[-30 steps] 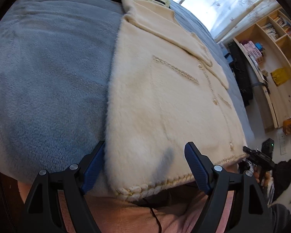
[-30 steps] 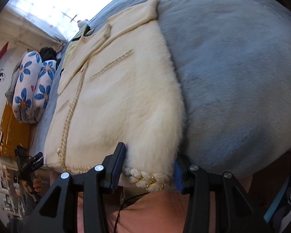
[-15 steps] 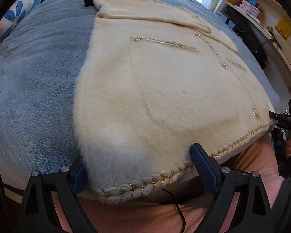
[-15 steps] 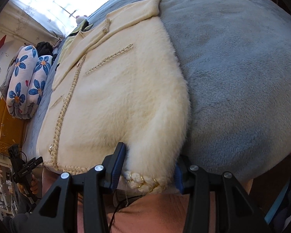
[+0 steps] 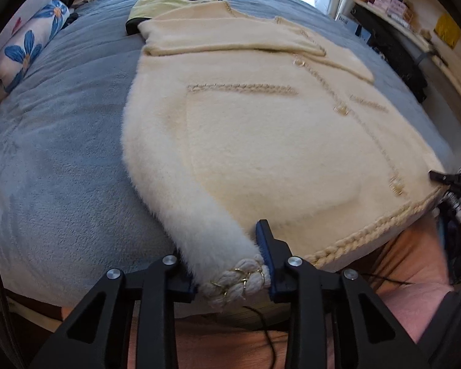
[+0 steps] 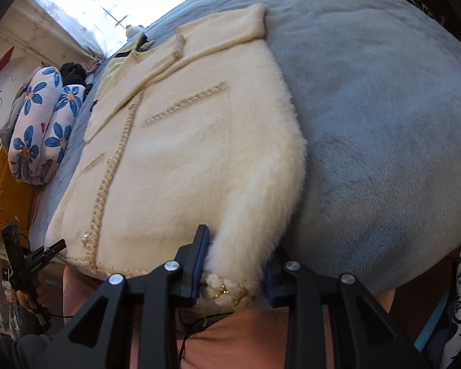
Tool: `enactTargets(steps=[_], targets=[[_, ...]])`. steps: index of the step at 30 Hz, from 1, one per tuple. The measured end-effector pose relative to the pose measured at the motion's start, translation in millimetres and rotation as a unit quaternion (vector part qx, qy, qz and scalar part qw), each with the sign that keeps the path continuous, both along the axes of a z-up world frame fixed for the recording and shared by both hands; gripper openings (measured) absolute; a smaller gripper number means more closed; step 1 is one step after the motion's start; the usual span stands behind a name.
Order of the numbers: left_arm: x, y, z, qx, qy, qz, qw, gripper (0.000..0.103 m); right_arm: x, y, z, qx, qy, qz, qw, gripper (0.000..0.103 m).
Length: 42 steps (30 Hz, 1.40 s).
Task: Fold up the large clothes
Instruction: 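Grasp the braided hem corners with the left tool while the right tool grasps the other corner, then lift the hem with both tools and fold it up over the folded sleeves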
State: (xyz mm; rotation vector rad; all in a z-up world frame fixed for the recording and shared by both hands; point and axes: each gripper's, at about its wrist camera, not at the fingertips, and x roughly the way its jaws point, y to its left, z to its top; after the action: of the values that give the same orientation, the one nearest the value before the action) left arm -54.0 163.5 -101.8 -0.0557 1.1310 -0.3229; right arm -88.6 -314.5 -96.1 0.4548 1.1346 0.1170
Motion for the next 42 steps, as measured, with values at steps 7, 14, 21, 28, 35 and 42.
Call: enactTargets(steps=[7,14,21,28,35,42], targets=[[8,20,27,-0.169,-0.006,0.053,0.9843,0.029,13,5,30,0.059,-0.05,0.011,0.997,0.029],[36,15,70,-0.229,-0.058,0.099,0.9668,0.029,61,5,79,0.11,-0.116,0.014,0.987,0.028],[122,31,102,-0.231,-0.087,0.153,0.957,0.028,142,-11,110,0.12,-0.138,-0.033,0.983,0.028],[236,39,99,-0.19,-0.074,0.185,0.9613,0.028,245,-38,97,0.122,-0.116,-0.093,0.981,0.028],[331,43,25,-0.19,0.027,0.218,0.957,0.046,321,-56,27,0.123,-0.036,-0.137,0.982,0.046],[352,29,3,-0.126,0.03,0.187,0.9738,0.067,331,-52,21,0.039,-0.039,-0.097,0.994,0.046]])
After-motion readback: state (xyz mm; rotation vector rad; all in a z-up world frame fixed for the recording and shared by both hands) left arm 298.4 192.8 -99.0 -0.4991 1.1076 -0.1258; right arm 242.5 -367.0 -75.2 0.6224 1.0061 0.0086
